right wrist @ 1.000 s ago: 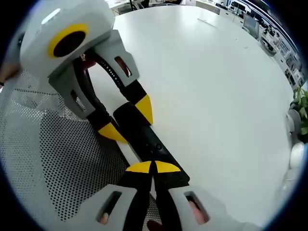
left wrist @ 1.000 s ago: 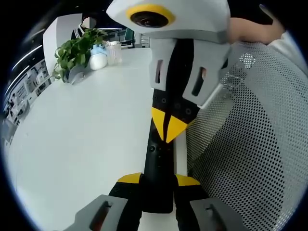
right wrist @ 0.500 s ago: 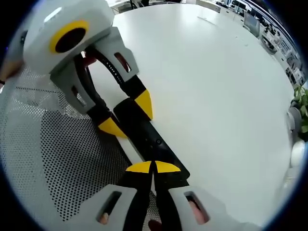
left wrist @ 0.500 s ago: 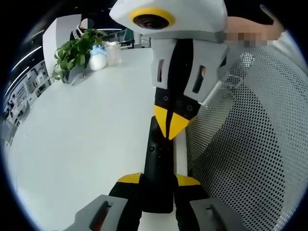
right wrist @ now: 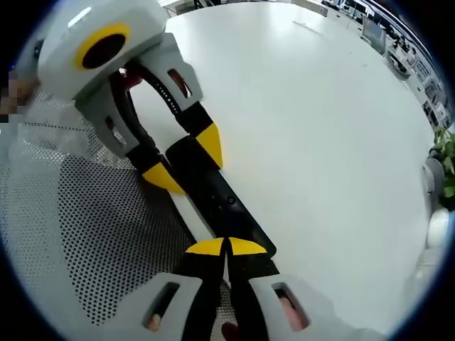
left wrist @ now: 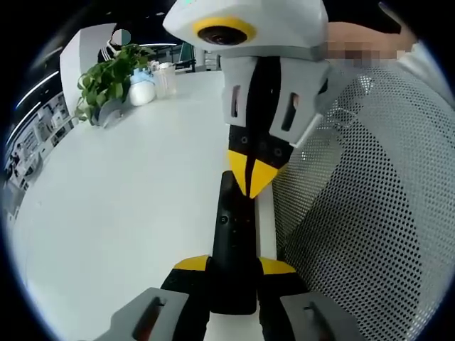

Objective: Press the specified remote control buttons in sequence, fully releasing each button before pressing the next.

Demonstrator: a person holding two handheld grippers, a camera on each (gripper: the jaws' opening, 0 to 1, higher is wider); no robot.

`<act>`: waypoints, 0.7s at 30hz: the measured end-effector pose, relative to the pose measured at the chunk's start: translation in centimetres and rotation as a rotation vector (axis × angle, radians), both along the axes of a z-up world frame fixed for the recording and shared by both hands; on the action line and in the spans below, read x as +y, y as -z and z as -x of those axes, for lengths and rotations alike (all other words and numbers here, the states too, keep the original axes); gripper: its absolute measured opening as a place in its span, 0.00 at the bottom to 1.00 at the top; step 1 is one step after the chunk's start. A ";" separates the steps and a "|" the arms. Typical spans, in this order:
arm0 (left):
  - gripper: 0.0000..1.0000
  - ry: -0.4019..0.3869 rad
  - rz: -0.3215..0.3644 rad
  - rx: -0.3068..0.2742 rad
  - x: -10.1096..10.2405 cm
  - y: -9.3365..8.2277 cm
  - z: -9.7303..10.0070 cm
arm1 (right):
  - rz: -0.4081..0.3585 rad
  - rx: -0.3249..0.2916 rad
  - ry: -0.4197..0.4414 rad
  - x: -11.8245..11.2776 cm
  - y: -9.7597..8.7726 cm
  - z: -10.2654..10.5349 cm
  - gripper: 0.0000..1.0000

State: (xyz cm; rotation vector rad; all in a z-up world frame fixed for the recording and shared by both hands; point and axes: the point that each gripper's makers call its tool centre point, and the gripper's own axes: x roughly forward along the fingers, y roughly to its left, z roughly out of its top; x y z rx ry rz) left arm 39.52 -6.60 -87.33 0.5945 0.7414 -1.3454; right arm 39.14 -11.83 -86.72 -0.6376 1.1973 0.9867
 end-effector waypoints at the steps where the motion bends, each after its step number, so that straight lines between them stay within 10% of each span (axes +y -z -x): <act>1: 0.24 0.000 -0.001 -0.001 0.0 0.0 0.0 | 0.001 -0.001 -0.001 0.0 0.0 0.0 0.00; 21: 0.25 0.007 -0.004 -0.012 0.0 0.0 0.0 | -0.039 0.012 0.009 0.2 0.2 -0.1 0.00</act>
